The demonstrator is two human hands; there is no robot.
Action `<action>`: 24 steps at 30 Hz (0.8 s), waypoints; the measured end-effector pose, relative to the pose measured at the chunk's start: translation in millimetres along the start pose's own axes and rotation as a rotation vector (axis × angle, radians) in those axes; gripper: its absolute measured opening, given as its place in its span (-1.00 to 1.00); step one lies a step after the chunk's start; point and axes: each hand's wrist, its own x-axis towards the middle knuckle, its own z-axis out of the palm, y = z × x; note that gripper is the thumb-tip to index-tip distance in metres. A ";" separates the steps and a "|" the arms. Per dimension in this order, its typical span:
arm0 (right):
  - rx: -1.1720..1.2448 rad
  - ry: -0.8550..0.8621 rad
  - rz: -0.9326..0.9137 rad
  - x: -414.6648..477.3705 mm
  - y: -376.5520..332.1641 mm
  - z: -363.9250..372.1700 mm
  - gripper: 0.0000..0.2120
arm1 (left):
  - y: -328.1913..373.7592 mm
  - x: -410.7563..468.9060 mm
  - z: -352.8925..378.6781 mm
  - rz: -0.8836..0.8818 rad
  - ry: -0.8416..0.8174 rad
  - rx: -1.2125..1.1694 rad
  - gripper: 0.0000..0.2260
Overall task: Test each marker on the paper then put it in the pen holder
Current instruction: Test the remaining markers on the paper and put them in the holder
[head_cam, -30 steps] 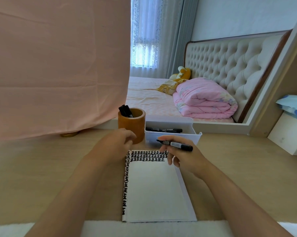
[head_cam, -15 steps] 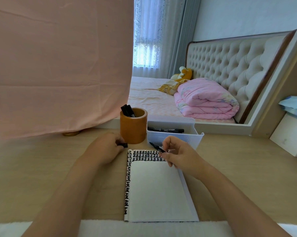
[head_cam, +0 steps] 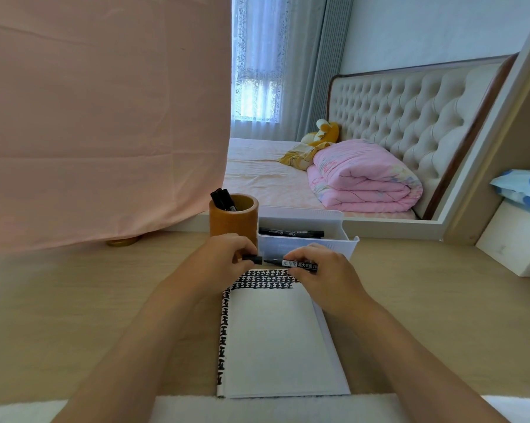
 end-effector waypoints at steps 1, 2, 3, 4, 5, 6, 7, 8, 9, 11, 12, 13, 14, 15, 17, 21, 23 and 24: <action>-0.002 -0.002 -0.004 0.1 0.5 0.5 -0.81 | 1.2 -0.1 0.1 0.001 -0.002 0.001 -0.84; -0.004 -0.006 -0.007 0.1 0.4 1.1 -0.80 | 2.8 -0.5 0.3 0.002 -0.006 0.002 -0.84; -0.006 -0.009 -0.013 0.0 0.6 1.4 -0.80 | 4.0 -0.6 0.7 0.006 -0.010 0.001 -0.84; -0.006 -0.012 -0.020 0.1 0.8 2.0 -0.80 | 5.1 -0.4 1.3 0.011 -0.015 0.002 -0.85; -0.004 -0.014 -0.029 0.2 0.7 2.7 -0.80 | 6.0 0.0 2.3 0.016 -0.024 0.003 -0.85; 0.002 -0.018 -0.040 0.2 0.4 3.3 -0.80 | 7.4 0.6 3.5 0.019 -0.035 0.002 -0.86; 0.010 -0.024 -0.052 0.2 -0.1 4.0 -0.80 | 9.0 1.2 5.0 0.016 -0.050 -0.002 -0.87; 0.018 -0.030 -0.066 0.4 -0.6 4.4 -0.80 | 10.4 1.9 6.4 0.006 -0.067 -0.008 -0.88; 0.020 -0.037 -0.080 0.9 -0.6 4.4 -0.79 | 11.3 2.7 7.6 -0.006 -0.087 -0.013 -0.88; 0.006 -0.056 -0.104 1.2 -0.3 4.2 -0.76 | 12.0 3.6 8.6 -0.022 -0.123 -0.019 -0.88; -0.008 -0.068 -0.118 0.9 -0.1 4.2 -0.76 | 11.9 3.7 8.3 -0.025 -0.134 -0.027 -0.88; -0.028 -0.074 -0.136 0.5 -0.5 4.4 -0.77 | 11.7 3.8 7.7 -0.029 -0.140 -0.036 -0.88; -0.052 -0.070 -0.153 0.0 -1.2 4.8 -0.78 | 12.1 3.9 7.2 -0.030 -0.141 -0.046 -0.88; -0.080 -0.051 -0.172 -0.4 -2.3 5.1 -0.79 | 12.8 4.0 6.7 -0.029 -0.137 -0.055 -0.88; -0.115 0.007 -0.197 -0.3 -5.1 4.8 -0.79 | 15.5 4.5 5.5 -0.012 -0.115 -0.075 -0.87; -0.062 0.011 -0.153 1.8 -12.6 3.0 -0.79 | 19.3 5.9 1.6 0.041 -0.072 -0.092 -0.86; -0.036 -0.042 -0.099 2.5 -14.1 2.3 -0.78 | 20.2 5.8 1.9 0.070 -0.070 -0.080 -0.86; -0.024 -0.068 -0.075 2.7 -13.8 2.0 -0.79 | 20.6 5.8 2.6 0.078 -0.066 -0.089 -0.87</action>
